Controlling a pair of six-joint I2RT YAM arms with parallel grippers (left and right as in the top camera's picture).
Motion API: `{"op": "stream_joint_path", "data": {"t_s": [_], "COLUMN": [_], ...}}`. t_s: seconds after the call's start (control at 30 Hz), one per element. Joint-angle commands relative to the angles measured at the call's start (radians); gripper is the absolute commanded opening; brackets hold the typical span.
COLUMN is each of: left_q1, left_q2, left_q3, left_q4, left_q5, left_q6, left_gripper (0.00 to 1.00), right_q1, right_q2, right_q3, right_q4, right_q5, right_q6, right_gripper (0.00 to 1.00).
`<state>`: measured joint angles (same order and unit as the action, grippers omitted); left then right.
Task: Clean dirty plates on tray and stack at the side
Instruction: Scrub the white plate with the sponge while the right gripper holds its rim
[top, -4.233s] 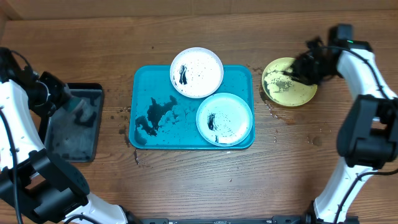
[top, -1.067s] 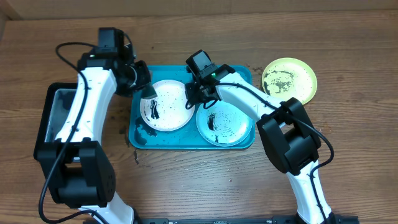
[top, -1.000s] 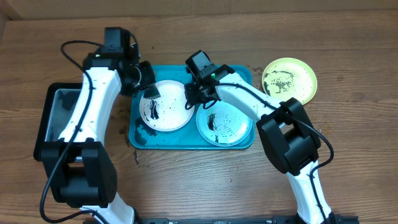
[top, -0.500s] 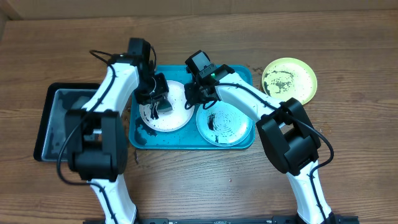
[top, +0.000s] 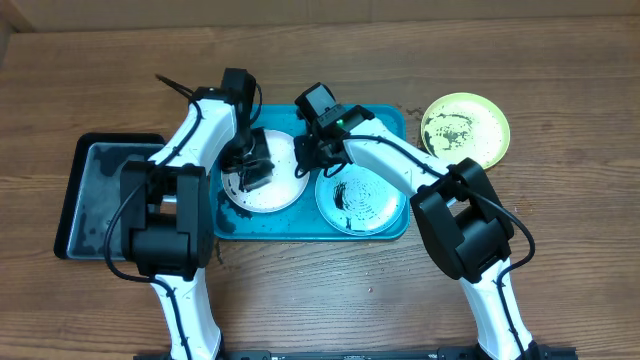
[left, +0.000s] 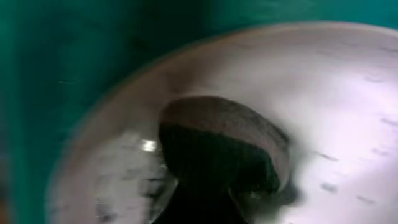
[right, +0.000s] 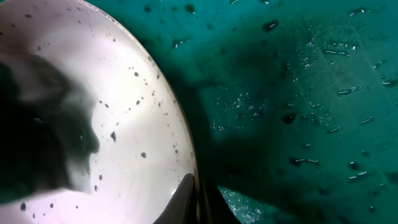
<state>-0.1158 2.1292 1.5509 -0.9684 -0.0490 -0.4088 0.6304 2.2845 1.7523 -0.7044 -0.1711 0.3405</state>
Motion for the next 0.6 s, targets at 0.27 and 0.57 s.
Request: {"op": "stream_joint_path", "data": {"t_s": [0.27, 0.57], "left_q1": [0.024, 0.016], "left_q2": [0.061, 0.061], "left_q3": [0.179, 0.174], "left_q4": [-0.156, -0.175], "left_q5": [-0.219, 0.401], "left_q6": [0.022, 0.208], "left_gripper": [0.04, 0.04], "right_q1": [-0.003, -0.003], "right_q2": [0.018, 0.018], "right_q3": [0.026, 0.026], "right_q4": [-0.005, -0.005], "right_q5": [0.014, 0.014], "right_q6": [0.000, 0.000], "right_gripper": [0.04, 0.04]}}
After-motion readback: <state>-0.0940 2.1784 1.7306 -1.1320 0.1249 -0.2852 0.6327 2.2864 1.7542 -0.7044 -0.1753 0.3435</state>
